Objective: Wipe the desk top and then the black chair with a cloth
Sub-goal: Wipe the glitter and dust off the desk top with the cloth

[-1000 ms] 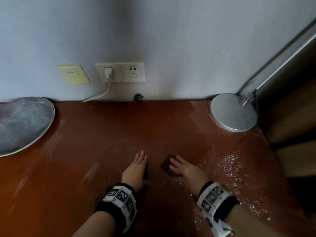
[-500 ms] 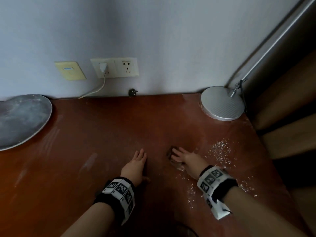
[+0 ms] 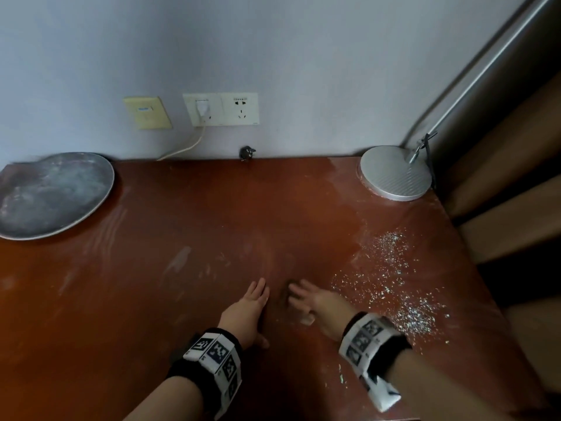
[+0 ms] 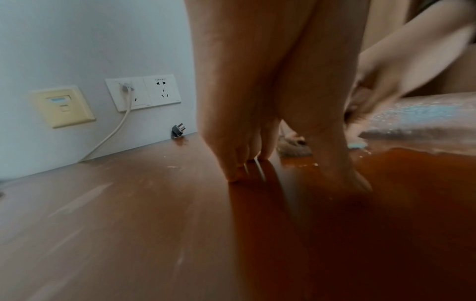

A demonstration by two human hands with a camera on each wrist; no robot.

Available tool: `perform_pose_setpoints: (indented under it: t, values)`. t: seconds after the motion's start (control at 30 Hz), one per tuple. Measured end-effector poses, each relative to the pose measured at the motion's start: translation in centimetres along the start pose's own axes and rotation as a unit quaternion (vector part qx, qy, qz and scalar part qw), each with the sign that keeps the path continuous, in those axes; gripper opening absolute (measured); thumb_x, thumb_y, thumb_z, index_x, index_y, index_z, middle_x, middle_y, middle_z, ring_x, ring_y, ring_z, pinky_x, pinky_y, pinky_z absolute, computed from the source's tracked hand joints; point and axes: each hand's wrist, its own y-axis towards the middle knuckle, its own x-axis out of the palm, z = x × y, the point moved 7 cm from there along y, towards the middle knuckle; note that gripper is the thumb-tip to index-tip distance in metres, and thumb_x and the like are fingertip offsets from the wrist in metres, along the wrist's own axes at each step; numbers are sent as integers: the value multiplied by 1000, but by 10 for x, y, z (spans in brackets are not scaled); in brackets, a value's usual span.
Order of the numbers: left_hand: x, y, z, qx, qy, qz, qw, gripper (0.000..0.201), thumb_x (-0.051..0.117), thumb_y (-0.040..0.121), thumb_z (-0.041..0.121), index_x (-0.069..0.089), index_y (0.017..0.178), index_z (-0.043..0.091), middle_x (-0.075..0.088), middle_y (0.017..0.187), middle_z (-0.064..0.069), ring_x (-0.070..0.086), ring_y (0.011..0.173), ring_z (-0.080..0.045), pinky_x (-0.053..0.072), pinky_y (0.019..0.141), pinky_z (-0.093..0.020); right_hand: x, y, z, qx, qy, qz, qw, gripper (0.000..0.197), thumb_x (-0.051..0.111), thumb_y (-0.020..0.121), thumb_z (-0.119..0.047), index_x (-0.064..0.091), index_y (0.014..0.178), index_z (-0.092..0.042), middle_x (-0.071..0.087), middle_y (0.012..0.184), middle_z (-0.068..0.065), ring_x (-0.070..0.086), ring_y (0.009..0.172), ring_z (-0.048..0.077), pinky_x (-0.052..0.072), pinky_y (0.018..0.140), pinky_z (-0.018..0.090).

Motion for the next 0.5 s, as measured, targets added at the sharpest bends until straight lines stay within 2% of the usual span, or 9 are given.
perform_pose_setpoints:
  t: [0.03, 0.1, 0.17, 0.23, 0.33, 0.4, 0.43, 0.5]
  values:
    - [4, -4, 0, -2, 0, -4, 1000, 113, 77, 76, 29, -6, 151, 16, -21, 156, 3, -12, 145, -13, 21, 117, -35, -12, -1, 24, 53, 47, 45, 996, 51, 42, 96, -5, 35, 144, -20, 9, 157, -1, 5, 145, 23, 18, 117, 34]
    - [11, -13, 0, -5, 1, -8, 1000, 113, 77, 76, 28, -7, 151, 17, -23, 155, 4, -12, 145, -14, 22, 117, -34, -34, -15, 79, 194, 100, 140, 966, 53, 45, 94, -3, 37, 142, -26, 14, 156, -7, 11, 145, 18, 16, 116, 29]
    - [16, -21, 0, -6, 9, -3, 1000, 112, 76, 77, 27, -8, 151, 17, -23, 155, 4, -13, 145, -13, 19, 117, -33, -38, -27, 101, 268, 83, 163, 946, 57, 45, 95, -4, 32, 144, -28, 14, 156, -9, 12, 144, 16, 19, 115, 29]
    - [21, -27, 0, -8, 14, 3, 1000, 107, 73, 80, 27, -7, 151, 16, -22, 156, 2, -14, 145, -14, 16, 117, -32, -26, -25, 81, 252, 80, 141, 954, 56, 46, 96, -13, 26, 146, -27, 7, 157, -10, 5, 145, 16, 20, 117, 35]
    - [23, -29, 0, -15, 14, 9, 1000, 104, 71, 82, 24, -7, 151, 14, -21, 156, -1, -13, 145, -16, 14, 118, -32, 1, -21, 3, 113, 64, 103, 986, 57, 46, 97, -18, 23, 148, -25, 2, 157, -10, -3, 145, 16, 18, 116, 35]
    - [23, -27, 1, -17, 13, 12, 1000, 103, 70, 83, 23, -7, 151, 13, -21, 156, -2, -13, 145, -16, 15, 118, -31, 16, -24, -20, 56, 39, 76, 995, 56, 44, 97, -16, 23, 148, -25, 2, 157, -8, -3, 145, 15, 17, 117, 33]
    - [24, -28, 1, -17, 10, 10, 1000, 103, 70, 83, 23, -7, 150, 13, -21, 156, -1, -13, 145, -16, 16, 117, -31, 15, -26, -14, 64, 53, 74, 994, 55, 44, 97, -14, 25, 147, -25, 4, 157, -7, -1, 145, 15, 15, 117, 32]
    - [28, -31, 2, -19, 4, 8, 1000, 103, 69, 84, 24, -8, 150, 14, -22, 156, 0, -13, 145, -15, 17, 117, -31, 5, -33, 19, 138, 110, 96, 980, 54, 46, 96, -12, 29, 145, -25, 8, 157, -8, 4, 145, 14, 12, 116, 29]
